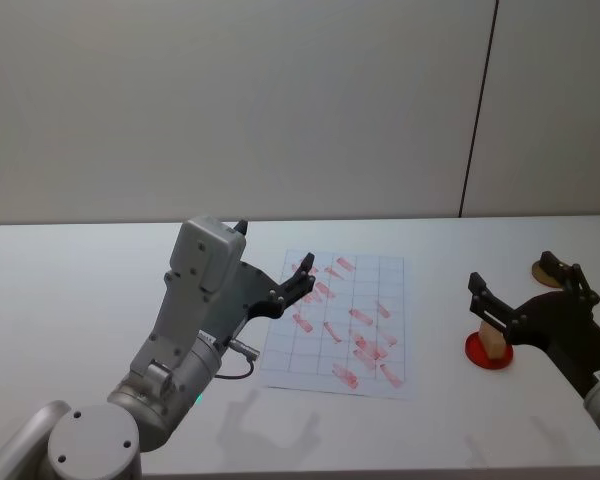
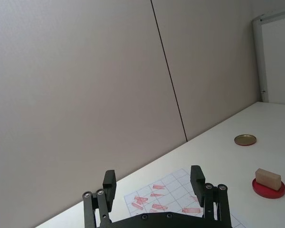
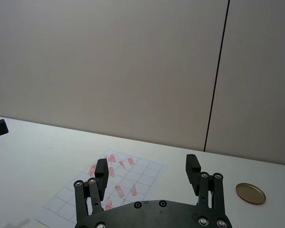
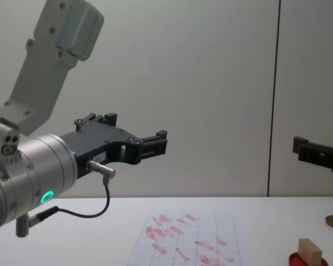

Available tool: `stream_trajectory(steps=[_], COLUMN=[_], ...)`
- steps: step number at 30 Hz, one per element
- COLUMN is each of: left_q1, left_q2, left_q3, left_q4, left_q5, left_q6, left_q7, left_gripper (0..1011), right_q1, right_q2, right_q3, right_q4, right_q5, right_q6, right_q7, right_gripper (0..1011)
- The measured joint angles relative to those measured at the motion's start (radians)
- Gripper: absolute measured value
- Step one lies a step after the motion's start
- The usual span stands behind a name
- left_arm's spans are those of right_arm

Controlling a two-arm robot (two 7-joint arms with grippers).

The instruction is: Use the one hand to pick up the stamp and affix it onto the A4 paper.

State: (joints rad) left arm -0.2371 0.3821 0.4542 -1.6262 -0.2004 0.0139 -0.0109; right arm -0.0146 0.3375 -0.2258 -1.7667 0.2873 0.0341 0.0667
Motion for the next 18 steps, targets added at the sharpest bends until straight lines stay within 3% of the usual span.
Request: stream_trajectory(steps=[18], left_q1=[0.000], left_q2=[0.000], left_q3=[0.000], left_q4=[0.000], left_q5=[0.000], left_q6=[0.000], left_q7=[0.000], left_gripper=[993], right_q1=[0.000], right_q2=[0.000], right_q3=[0.000], right_q4=[0.000], right_q5=[0.000], right_q6=[0.000], right_q7=[0.000], right_gripper=[1001])
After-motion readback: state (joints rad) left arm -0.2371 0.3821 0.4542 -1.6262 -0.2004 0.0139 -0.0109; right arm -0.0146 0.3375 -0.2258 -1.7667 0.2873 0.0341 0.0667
